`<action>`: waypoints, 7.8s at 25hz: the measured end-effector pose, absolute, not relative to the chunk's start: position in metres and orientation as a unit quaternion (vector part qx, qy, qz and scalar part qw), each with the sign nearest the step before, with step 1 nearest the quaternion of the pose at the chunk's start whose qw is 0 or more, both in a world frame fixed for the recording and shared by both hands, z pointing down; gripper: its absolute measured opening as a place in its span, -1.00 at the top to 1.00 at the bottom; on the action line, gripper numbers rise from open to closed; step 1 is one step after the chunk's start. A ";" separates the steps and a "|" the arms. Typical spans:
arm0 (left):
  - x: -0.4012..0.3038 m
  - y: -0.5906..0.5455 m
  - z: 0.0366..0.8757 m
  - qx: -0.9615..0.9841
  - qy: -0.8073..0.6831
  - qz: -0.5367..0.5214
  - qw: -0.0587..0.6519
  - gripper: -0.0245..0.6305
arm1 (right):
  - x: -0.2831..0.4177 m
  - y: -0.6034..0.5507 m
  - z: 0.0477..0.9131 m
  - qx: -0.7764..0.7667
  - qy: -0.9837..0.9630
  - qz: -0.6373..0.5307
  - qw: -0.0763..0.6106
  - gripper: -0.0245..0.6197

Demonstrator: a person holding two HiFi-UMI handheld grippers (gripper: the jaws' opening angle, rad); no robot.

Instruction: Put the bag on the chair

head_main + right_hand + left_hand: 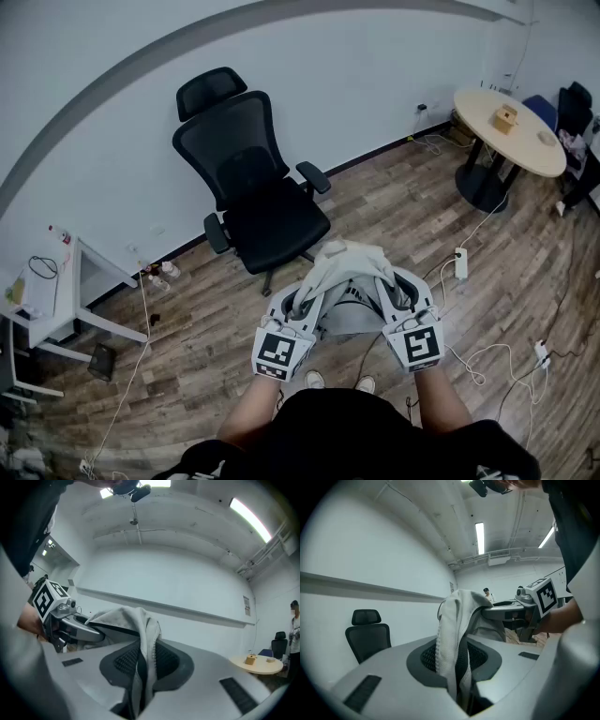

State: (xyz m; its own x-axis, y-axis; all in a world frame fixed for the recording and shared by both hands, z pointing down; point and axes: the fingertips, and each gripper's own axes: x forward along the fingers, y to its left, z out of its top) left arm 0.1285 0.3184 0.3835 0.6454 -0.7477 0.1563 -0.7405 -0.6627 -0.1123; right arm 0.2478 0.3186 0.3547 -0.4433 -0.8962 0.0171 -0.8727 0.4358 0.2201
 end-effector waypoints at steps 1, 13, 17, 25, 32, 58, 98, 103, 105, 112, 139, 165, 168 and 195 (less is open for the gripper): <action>0.129 0.319 0.383 -0.907 0.410 -0.095 0.021 0.67 | 0.248 0.319 0.354 0.524 -0.844 -0.091 0.066 0.69; 0.100 0.310 0.387 -0.909 0.405 -0.091 0.022 0.67 | 0.219 0.310 0.355 0.523 -0.845 -0.089 0.064 0.69; 0.086 0.308 0.390 -0.912 0.399 -0.093 0.022 0.67 | 0.203 0.305 0.361 0.521 -0.848 -0.075 0.057 0.69; 0.053 0.300 0.392 -0.913 0.397 -0.091 0.024 0.67 | 0.170 0.297 0.364 0.525 -0.846 -0.073 0.057 0.68; 0.042 0.282 0.391 -0.912 0.396 -0.106 0.033 0.67 | 0.159 0.277 0.364 0.523 -0.848 -0.069 0.048 0.68; 0.080 0.143 0.407 -0.896 0.427 -0.116 0.019 0.67 | 0.197 0.132 0.378 0.456 -0.888 -0.060 0.031 0.68; -0.056 -0.078 0.428 -0.873 0.475 -0.091 -0.060 0.67 | 0.053 -0.113 0.392 0.380 -0.922 -0.033 0.069 0.67; -0.071 -0.097 0.431 -0.875 0.472 -0.097 -0.048 0.67 | 0.039 -0.131 0.399 0.383 -0.920 -0.031 0.076 0.67; -0.080 -0.105 0.430 -0.875 0.472 -0.100 -0.041 0.67 | 0.031 -0.138 0.399 0.384 -0.920 -0.032 0.077 0.67; -0.115 -0.149 0.421 -0.872 0.476 -0.108 -0.028 0.67 | -0.002 -0.181 0.391 0.382 -0.920 -0.035 0.080 0.67; -0.128 -0.254 0.483 -0.843 0.508 -0.136 -0.117 0.67 | -0.023 -0.302 0.456 0.302 -0.947 0.018 0.108 0.66; -0.153 -0.335 0.618 -0.817 0.507 -0.192 -0.197 0.67 | -0.047 -0.388 0.601 0.255 -0.938 0.093 0.214 0.64; -0.161 -0.346 0.623 -0.812 0.514 -0.192 -0.198 0.66 | -0.056 -0.399 0.603 0.249 -0.941 0.094 0.211 0.64; -0.199 -0.360 0.633 -0.766 0.585 -0.177 -0.202 -0.35 | -0.075 -0.398 0.604 0.276 -0.935 0.079 0.208 -0.27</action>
State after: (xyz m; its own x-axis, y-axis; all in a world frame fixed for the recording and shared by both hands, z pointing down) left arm -0.1989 -0.3604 0.6333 0.2542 -0.8240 0.5063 -0.9665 -0.2354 0.1021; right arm -0.0747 -0.3981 0.6043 -0.7612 -0.4831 0.4326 -0.5490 0.8351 -0.0336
